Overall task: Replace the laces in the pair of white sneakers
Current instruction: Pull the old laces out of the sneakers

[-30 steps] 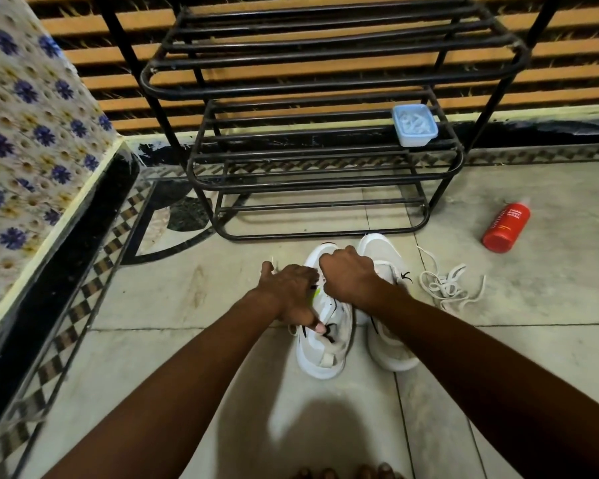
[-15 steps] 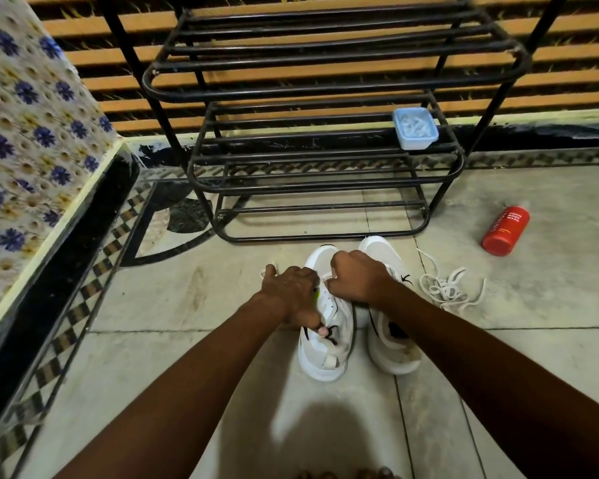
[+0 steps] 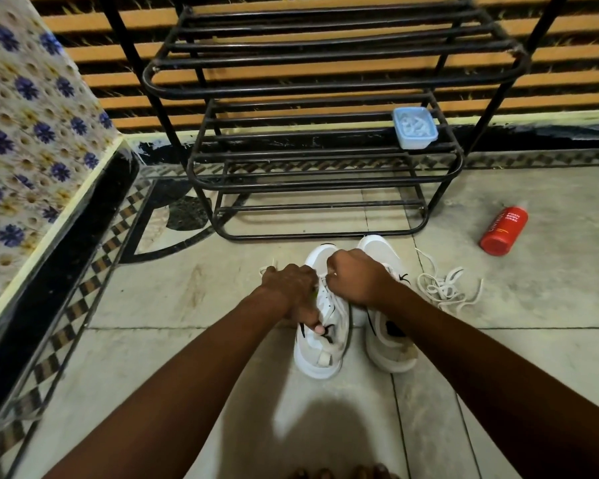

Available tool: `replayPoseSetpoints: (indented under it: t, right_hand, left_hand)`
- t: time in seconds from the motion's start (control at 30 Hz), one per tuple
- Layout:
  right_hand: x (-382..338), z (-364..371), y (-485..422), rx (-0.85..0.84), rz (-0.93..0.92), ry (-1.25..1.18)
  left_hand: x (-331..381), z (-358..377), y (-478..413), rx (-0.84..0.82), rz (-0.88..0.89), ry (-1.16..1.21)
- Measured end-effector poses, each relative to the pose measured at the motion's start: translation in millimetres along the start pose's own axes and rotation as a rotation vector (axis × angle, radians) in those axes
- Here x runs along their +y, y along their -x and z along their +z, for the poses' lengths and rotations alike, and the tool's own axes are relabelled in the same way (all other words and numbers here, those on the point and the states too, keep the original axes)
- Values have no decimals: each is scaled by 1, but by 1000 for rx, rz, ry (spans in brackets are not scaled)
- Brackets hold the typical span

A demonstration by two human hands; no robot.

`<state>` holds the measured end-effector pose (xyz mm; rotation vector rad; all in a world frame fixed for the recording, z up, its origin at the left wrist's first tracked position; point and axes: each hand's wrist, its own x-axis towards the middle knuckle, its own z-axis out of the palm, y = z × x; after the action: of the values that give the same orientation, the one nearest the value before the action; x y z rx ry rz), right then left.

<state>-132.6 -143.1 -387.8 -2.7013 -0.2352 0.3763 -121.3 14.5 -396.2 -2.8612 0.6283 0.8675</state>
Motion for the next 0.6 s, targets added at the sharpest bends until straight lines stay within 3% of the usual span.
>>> replayPoseSetpoints:
  t: [0.07,0.13,0.27,0.33,0.4,0.53,0.6]
  right_hand:
    - [0,-4,-2,-1,-49,100]
    - [6,-8,-5,10,-66,-40]
    - [10,-13,1,82,45,-897]
    - [14,-13,4,111,149,-1077]
    - [16,-13,5,92,180,-925]
    - [21,-15,4,-1,60,-238]
    - [19,-17,4,0,-47,-128]
  left_hand:
    - [1,1,0,6,1,-5]
    - [3,0,1,21,8,-17]
    - [8,-7,0,49,7,-24]
    - [11,-11,0,53,0,-28]
    - [13,-11,-2,43,-5,-23]
    - [10,-10,-1,16,10,2]
    - [10,-9,-1,13,19,4]
